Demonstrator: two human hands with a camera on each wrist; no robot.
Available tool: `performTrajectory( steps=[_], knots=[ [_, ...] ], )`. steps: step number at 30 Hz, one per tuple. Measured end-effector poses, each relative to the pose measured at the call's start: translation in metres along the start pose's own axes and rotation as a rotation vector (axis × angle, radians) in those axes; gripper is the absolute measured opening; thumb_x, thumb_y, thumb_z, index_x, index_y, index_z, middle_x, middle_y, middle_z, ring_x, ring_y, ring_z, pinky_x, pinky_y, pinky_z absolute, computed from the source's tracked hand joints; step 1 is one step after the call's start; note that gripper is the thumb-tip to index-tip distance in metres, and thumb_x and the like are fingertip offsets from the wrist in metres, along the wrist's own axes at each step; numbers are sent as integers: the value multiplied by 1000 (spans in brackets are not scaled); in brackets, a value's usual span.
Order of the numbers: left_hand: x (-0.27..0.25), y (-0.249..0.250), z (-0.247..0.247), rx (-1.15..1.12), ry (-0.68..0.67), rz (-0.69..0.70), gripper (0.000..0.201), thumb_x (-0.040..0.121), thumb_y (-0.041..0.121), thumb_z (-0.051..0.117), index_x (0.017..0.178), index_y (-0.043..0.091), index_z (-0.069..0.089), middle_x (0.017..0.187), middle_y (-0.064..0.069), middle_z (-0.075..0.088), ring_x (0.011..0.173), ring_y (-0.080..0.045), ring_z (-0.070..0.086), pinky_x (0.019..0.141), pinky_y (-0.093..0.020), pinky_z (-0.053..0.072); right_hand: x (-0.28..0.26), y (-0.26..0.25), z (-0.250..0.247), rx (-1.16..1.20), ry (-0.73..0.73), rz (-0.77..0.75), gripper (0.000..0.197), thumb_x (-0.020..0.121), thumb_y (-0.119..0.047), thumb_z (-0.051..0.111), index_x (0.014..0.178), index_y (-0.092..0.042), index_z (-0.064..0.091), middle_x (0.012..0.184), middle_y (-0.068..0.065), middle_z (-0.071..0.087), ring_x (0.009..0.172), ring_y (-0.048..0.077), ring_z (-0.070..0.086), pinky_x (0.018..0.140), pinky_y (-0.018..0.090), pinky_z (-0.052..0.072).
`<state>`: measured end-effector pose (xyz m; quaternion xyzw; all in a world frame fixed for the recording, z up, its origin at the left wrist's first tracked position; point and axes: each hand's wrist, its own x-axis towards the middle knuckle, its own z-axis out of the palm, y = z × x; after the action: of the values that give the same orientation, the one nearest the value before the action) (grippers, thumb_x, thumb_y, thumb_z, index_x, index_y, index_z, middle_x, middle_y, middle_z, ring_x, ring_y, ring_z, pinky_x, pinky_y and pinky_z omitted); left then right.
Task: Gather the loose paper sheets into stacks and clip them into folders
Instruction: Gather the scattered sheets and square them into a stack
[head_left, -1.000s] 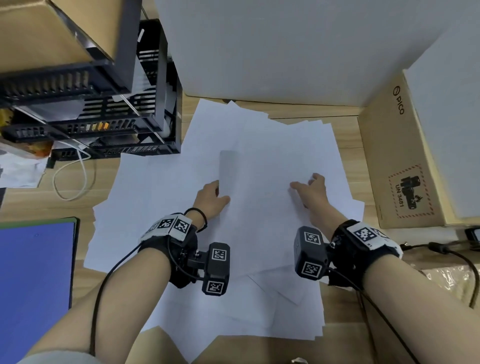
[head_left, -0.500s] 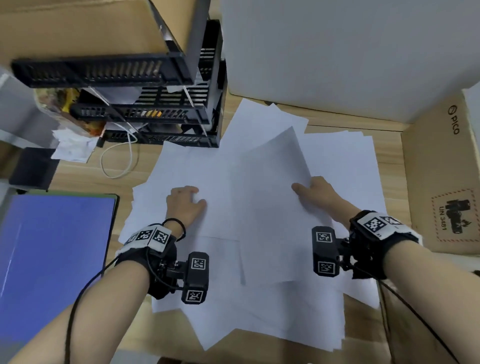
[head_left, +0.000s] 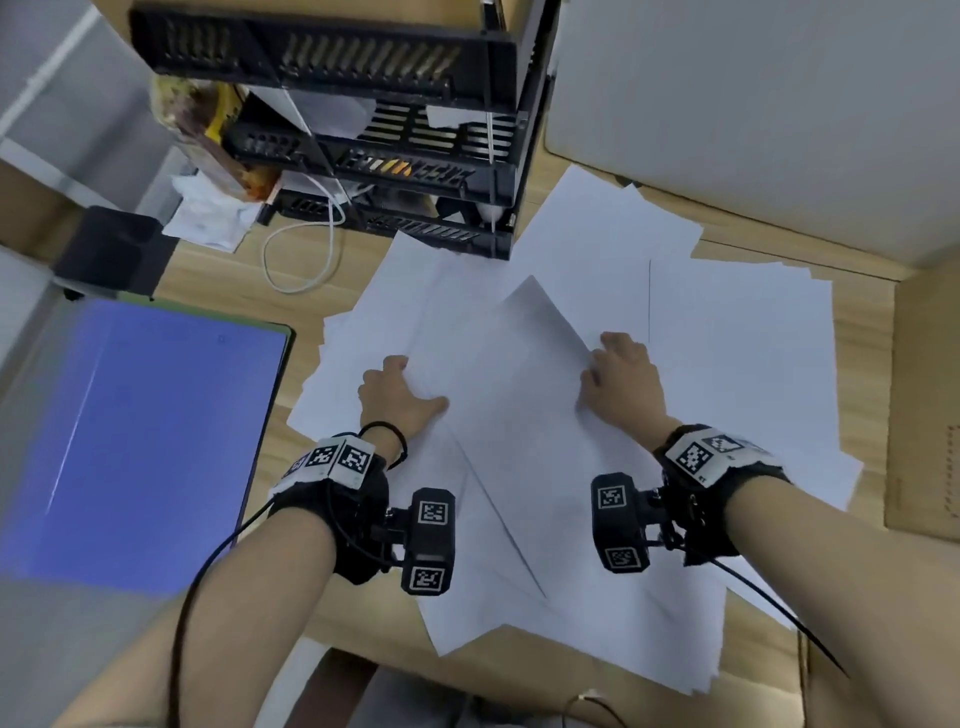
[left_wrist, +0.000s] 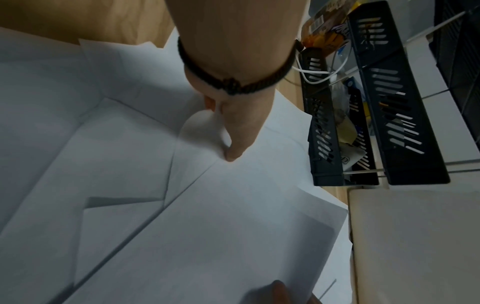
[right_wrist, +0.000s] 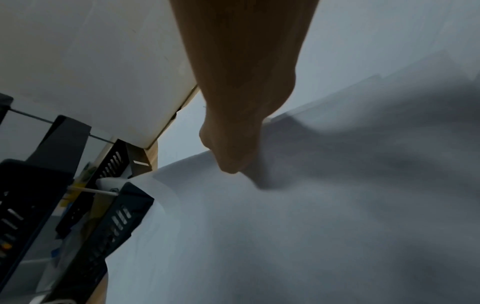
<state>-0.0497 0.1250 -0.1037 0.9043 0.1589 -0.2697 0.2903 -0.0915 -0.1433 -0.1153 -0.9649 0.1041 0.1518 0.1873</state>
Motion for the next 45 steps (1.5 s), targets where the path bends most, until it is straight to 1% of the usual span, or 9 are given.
performTrajectory(
  steps=[8, 15, 18, 24, 29, 34, 38, 43, 45],
  knots=[
    [-8, -10, -4, -94, -115, 142, 63, 81, 19, 68, 135, 15, 35, 112, -5, 56, 109, -31, 55, 85, -30, 43, -39, -12, 16, 49, 91, 61, 21, 87, -17, 51, 83, 2, 60, 116, 21, 55, 94, 39, 55, 73, 38, 37],
    [-10, -14, -14, -6, -158, 261, 36, 83, 30, 64, 109, 7, 58, 95, -2, 58, 97, -27, 57, 79, -30, 43, -56, -43, 20, 86, -102, 239, 70, 75, -32, 79, 125, -6, 37, 113, 13, 57, 105, 35, 54, 85, 40, 45],
    [-8, -16, -24, -135, -169, 321, 23, 88, 22, 64, 109, 11, 64, 98, 2, 64, 90, -16, 56, 77, -20, 40, -58, -47, 16, 314, -178, 253, 43, 81, -21, 74, 107, -7, 44, 95, 9, 59, 86, 31, 59, 63, 33, 47],
    [-6, -10, -63, -414, -330, 331, 18, 87, 21, 67, 104, 25, 62, 93, 19, 69, 97, 1, 65, 81, -12, 48, -64, -37, -39, 889, -402, 260, 31, 87, -12, 67, 118, -16, 63, 109, 4, 73, 96, 23, 72, 84, 38, 58],
    [-5, -5, -80, -666, -550, 174, 52, 74, 39, 78, 117, 21, 56, 120, -10, 65, 109, -24, 62, 93, -34, 46, -72, -29, -69, 1148, -90, 357, 38, 89, -9, 65, 126, -8, 58, 113, 11, 71, 95, 27, 71, 73, 35, 58],
    [-19, 3, -59, -696, -756, 196, 73, 60, 50, 83, 125, 31, 54, 122, 4, 66, 105, -17, 64, 92, -30, 47, -90, -37, -74, 1391, 36, 500, 39, 90, -8, 64, 127, 4, 56, 115, 21, 69, 97, 35, 69, 77, 39, 59],
    [-30, 10, -33, -686, -709, 121, 82, 77, 36, 77, 144, 26, 31, 134, 3, 47, 112, -18, 60, 91, -34, 50, -110, -47, -70, 1319, -93, 452, 43, 86, -14, 72, 125, -4, 59, 114, 11, 72, 104, 27, 69, 97, 45, 51],
    [-31, 14, -23, -668, -508, 127, 114, 72, 31, 81, 151, 24, -1, 150, 10, 17, 138, -21, 34, 109, -45, 37, -115, -63, -94, 1296, -150, 357, 37, 86, -10, 69, 122, -6, 62, 114, 11, 72, 104, 29, 69, 89, 40, 56],
    [-29, 18, -32, -713, -377, 181, 101, 74, 41, 78, 149, 25, 12, 147, 10, 29, 134, -16, 38, 108, -43, 39, -113, -64, -103, 1287, -124, 325, 35, 86, -10, 69, 120, -6, 63, 114, 9, 72, 104, 27, 70, 85, 36, 57]
  ],
)
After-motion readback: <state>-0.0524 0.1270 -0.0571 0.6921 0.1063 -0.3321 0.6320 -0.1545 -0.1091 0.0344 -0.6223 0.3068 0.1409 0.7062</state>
